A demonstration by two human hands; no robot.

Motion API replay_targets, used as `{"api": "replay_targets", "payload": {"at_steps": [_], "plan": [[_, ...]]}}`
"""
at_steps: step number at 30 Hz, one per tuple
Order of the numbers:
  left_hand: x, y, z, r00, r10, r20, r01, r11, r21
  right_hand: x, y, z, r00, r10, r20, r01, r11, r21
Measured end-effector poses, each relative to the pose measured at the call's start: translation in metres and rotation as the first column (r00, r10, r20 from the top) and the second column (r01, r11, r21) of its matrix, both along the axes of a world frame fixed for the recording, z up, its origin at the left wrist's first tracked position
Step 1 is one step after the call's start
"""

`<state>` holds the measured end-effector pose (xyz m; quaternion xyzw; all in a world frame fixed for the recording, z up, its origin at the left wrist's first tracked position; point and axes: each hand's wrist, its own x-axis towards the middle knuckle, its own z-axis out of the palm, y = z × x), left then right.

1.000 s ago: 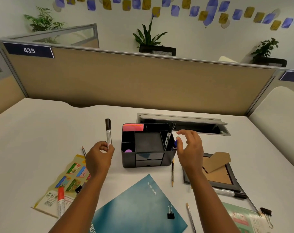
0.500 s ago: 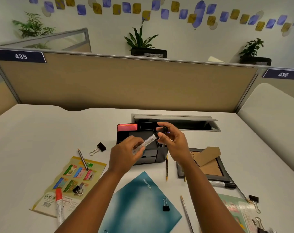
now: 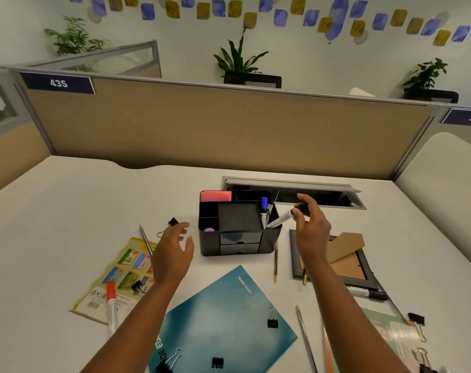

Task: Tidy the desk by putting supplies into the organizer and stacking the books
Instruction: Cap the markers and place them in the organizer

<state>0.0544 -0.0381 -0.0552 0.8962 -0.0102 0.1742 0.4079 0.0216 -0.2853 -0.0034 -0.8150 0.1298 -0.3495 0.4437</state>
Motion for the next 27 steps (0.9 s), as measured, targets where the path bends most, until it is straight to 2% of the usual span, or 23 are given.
{"api": "replay_targets", "payload": {"at_steps": [4,7,10,12,14,23,27], "plan": [[-0.005,0.043,-0.014,0.944,0.275,-0.184,-0.261,0.96,0.096,0.006,0.006,-0.011,0.993,0.039,-0.114,-0.045,0.997,-0.055],[-0.01,0.073,-0.016,0.875,0.369,-0.314,-0.311,0.925,0.219,0.008,0.01,-0.013,0.988,0.043,-0.151,-0.049,0.998,-0.034],[-0.013,0.092,-0.016,0.745,0.485,-0.458,-0.336,0.866,0.37,0.011,0.011,-0.018,0.977,0.044,-0.209,-0.054,0.997,-0.045],[-0.015,0.099,-0.019,0.676,0.504,-0.538,-0.344,0.861,0.375,0.011,0.012,-0.023,0.971,0.043,-0.234,-0.06,0.996,-0.065],[-0.017,0.101,-0.022,0.646,0.491,-0.584,-0.35,0.871,0.345,0.011,0.014,-0.027,0.972,0.033,-0.231,-0.052,0.996,-0.076],[-0.017,0.095,-0.013,0.705,0.465,-0.536,-0.307,0.881,0.361,0.006,0.01,-0.036,0.977,-0.049,-0.207,0.008,0.981,-0.193],[-0.006,0.089,0.007,0.799,0.372,-0.472,-0.314,0.928,0.2,0.003,0.013,-0.03,0.987,-0.127,-0.099,0.091,0.947,-0.31]]}}
